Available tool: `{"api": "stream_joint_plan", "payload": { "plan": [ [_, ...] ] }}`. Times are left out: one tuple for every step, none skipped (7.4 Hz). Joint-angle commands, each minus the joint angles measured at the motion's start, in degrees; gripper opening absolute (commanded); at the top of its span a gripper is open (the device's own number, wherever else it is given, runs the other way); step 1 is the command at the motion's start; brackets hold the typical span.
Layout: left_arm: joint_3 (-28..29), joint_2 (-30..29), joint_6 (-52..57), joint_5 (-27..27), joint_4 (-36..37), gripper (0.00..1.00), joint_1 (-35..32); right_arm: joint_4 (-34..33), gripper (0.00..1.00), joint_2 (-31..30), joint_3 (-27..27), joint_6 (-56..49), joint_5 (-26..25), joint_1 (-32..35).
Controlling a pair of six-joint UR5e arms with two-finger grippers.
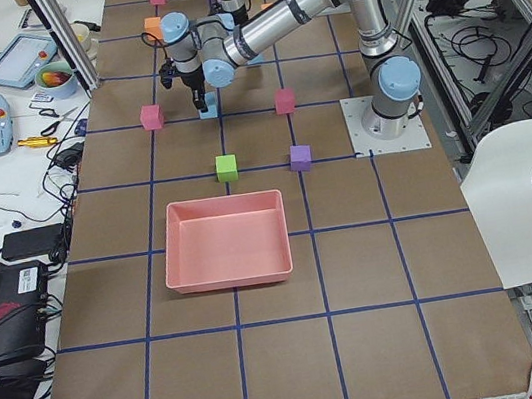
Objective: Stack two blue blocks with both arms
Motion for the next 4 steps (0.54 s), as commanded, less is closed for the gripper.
{"api": "stream_joint_plan", "payload": {
  "plan": [
    [4.06, 2.49, -0.41, 0.06, -8.20, 0.00, -0.93, -0.72, 0.06, 0.03, 1.75, 0.41, 0.13, 0.27],
    [5.47, 5.03, -0.50, -0.38, -12.59, 0.00, -0.94, -0.72, 0.30, 0.03, 1.76, 1.02, 0.13, 0.27],
    [6.01, 7.41, -0.68, -0.47, -16.37, 0.00, -1.20, -0.72, 0.63, 0.03, 1.76, 1.81, 0.13, 0.27],
    [5.92, 9.09, -0.68, -0.38, -17.89, 0.00, -1.20, -0.72, 1.00, -0.05, 2.11, 2.26, 0.13, 0.27]
  ]
}}
